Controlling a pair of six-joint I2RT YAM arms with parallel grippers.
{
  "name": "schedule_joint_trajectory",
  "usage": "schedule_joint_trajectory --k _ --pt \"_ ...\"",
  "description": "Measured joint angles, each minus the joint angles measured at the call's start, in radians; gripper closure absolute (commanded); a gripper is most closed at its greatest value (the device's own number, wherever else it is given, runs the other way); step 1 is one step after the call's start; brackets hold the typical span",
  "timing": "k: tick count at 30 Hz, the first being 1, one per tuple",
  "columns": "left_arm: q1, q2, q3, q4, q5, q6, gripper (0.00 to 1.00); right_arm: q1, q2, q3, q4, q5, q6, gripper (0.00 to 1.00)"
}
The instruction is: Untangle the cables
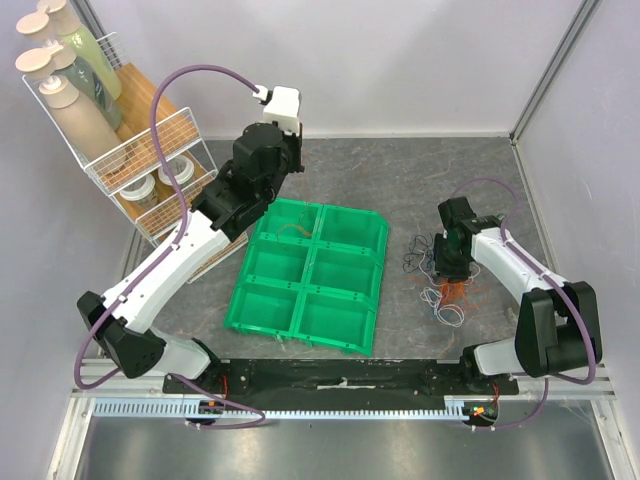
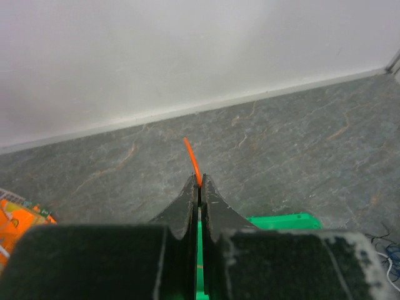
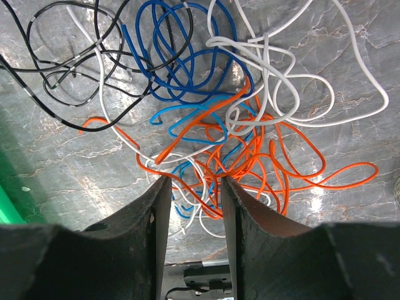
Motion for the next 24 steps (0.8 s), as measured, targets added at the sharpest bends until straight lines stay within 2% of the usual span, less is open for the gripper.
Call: schedule_joint_trajectory --k 3,7,13,19,24 --pt "0.002 0.012 -0.032 -0.011 -0.036 -0.026 0.98 0.0 0.01 0.005 0.001 0.0 -0.005 0.55" --pt "0.008 0.022 -0.172 -0.027 -0.085 -0.074 0.98 0.0 0.014 0.005 0.001 0.0 -0.012 0.55" --pt "0.052 0.089 -0.301 -0.127 -0.108 -0.162 0.98 0.0 0.014 0.005 0.001 0.0 -0.022 0.55" --pt "0.089 0.152 -0.299 -0.236 -0.098 -0.28 0.98 0.0 0.02 0.005 0.003 -0.004 -0.022 0.55" --pt "0.135 0.271 -0.222 -0.332 -0.038 -0.349 0.98 0.0 0.025 0.005 0.005 -0.011 -0.023 0.55"
